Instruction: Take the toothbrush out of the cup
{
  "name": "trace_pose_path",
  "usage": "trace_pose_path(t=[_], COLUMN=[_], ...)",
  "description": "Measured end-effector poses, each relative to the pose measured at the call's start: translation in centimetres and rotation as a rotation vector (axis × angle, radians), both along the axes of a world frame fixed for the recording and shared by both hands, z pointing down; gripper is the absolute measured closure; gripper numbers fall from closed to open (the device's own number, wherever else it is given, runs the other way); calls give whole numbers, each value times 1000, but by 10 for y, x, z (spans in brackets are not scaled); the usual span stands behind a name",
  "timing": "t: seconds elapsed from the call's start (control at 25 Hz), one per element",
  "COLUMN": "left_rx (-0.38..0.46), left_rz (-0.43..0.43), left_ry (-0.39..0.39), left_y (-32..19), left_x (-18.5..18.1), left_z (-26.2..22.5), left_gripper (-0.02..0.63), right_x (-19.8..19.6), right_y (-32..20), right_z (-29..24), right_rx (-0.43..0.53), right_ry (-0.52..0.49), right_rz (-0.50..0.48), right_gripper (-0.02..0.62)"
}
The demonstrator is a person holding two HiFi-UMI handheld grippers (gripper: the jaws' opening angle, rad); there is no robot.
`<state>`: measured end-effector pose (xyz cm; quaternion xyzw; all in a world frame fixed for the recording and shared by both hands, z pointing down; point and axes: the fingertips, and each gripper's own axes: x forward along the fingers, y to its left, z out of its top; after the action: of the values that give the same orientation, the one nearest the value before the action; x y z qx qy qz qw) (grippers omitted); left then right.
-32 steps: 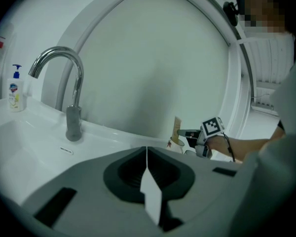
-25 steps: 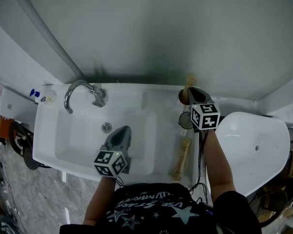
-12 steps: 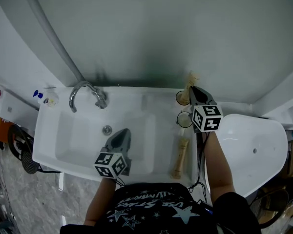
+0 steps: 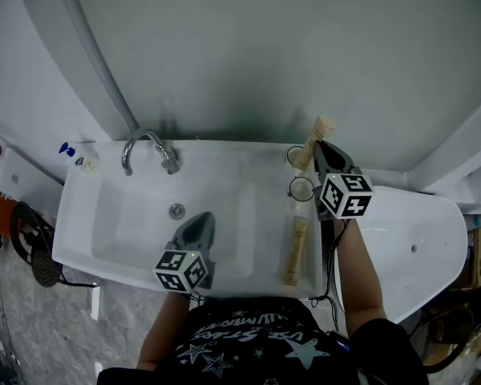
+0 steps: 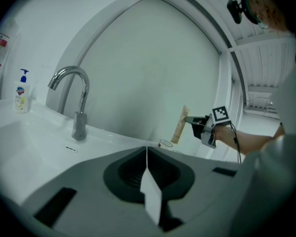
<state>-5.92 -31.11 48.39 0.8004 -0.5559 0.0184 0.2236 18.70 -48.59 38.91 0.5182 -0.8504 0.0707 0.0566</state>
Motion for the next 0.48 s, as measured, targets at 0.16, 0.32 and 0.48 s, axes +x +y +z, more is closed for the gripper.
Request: trace_pose_path(t=[0.16, 0.32, 0.48], left_rx=[-3, -11, -19], left_rz=[18, 43, 71], left_ry=[2, 1, 6], left_y=[12, 25, 39], left_x=[0, 0, 1], left_z=[1, 4, 7], left_gripper=[584, 584, 584], right_x=[-8, -20, -33], right_y=[22, 49, 76], right_z=[6, 18, 32], right_rx=[-25, -61, -96], right_ry=[-8, -11, 3], right_rz=[-14, -35, -54], right_gripper=[575, 575, 575])
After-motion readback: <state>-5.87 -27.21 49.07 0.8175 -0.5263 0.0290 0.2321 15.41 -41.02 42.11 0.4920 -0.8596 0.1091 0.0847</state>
